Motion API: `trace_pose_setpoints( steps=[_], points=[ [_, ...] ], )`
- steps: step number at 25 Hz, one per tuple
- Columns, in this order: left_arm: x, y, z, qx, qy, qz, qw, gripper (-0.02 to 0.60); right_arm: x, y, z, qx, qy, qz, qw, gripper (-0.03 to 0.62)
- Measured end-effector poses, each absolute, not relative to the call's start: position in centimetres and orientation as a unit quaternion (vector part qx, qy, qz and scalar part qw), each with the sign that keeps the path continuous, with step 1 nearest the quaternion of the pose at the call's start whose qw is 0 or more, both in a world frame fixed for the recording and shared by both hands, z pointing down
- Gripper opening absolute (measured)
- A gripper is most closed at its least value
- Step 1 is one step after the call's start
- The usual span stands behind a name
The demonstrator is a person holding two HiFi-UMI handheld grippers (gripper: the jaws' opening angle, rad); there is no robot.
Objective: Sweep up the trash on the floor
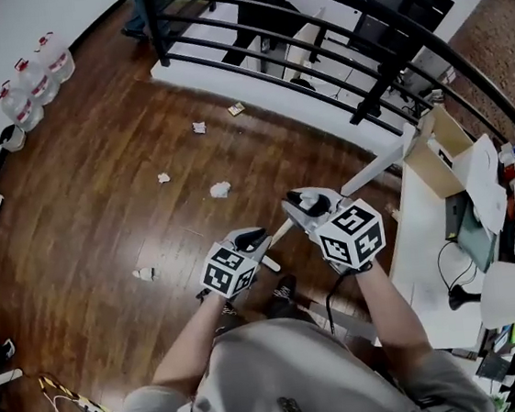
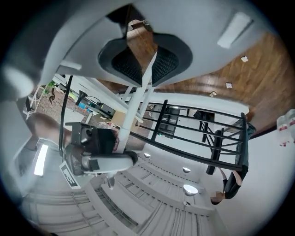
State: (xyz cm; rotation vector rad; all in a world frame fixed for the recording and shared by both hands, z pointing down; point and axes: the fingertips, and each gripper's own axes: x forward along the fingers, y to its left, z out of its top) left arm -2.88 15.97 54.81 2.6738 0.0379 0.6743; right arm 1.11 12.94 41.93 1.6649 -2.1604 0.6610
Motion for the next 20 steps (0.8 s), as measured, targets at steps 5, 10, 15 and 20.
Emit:
trace_pose_setpoints(
  steps=[5, 10, 15, 20],
  points=[
    [-7.9, 13.0, 55.2, 0.955, -0.030, 0.230, 0.186, 0.184, -7.1, 10.0, 39.3, 0.534, -0.806, 0.207, 0.152, 0.062],
    [-13.5, 9.9, 55.5, 0.954, -0.069, 0.236, 0.174, 0.201, -15.2, 7.1, 37.2, 0.488, -0.842, 0.184, 0.138, 0.063],
    [-19.2, 6.3, 55.8, 0.950, -0.125, 0.225, 0.175, 0.123, -21.6, 4.7, 36.1, 0.449, -0.868, 0.169, 0.131, 0.063],
    [-24.6, 4.2, 56.5, 0.944, -0.160, 0.234, 0.171, 0.138, -26.7, 3.1, 36.7, 0.409, -0.885, 0.171, 0.142, 0.063]
  ],
)
